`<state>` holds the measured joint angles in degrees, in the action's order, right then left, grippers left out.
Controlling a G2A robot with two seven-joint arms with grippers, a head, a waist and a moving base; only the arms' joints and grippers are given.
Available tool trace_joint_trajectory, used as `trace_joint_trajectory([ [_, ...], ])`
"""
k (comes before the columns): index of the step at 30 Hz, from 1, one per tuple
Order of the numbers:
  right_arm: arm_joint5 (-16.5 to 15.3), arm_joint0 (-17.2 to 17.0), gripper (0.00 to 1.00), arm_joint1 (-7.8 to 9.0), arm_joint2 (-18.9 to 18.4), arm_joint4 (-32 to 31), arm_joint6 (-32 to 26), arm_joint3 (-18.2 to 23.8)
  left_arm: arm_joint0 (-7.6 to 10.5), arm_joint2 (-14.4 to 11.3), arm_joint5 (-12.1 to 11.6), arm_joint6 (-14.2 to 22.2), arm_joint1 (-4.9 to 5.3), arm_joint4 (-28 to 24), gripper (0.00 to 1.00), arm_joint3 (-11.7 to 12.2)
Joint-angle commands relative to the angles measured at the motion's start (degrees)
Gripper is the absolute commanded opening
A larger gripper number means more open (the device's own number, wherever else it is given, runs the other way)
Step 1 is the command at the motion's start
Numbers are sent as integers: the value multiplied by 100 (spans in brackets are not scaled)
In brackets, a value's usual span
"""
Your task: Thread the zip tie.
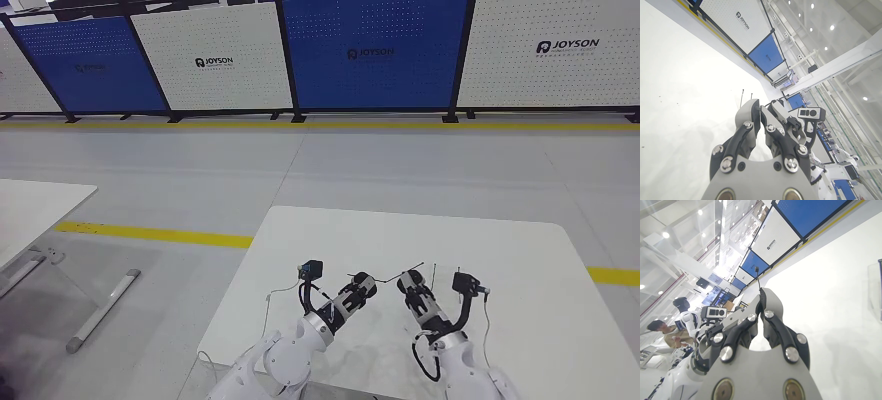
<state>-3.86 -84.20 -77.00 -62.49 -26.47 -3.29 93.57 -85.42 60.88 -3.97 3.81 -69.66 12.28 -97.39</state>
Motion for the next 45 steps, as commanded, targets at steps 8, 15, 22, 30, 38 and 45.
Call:
trace_joint_trajectory([
  [8,46,86,0,-23,71,-2,-142,-61,0,0,0,0,0,0,0,0],
  [15,53,100,0,-36,85,46,-195,-95,0,0,0,0,0,0,0,0],
  [22,-61,73,0,-43,51,153,-166,-114,20,-24,-37,26,-16,-156,0,29],
  [30,-173,50,0,-38,-34,379,-314,-115,-20,21,-109,50,-11,-211,0,13],
  [38,-257,-3,0,-32,-33,207,-234,-86,-46,13,-183,-40,-15,-132,0,10],
  [45,-317,-49,10,-24,-37,92,-221,-59,-50,17,-200,-42,-19,-152,0,7],
])
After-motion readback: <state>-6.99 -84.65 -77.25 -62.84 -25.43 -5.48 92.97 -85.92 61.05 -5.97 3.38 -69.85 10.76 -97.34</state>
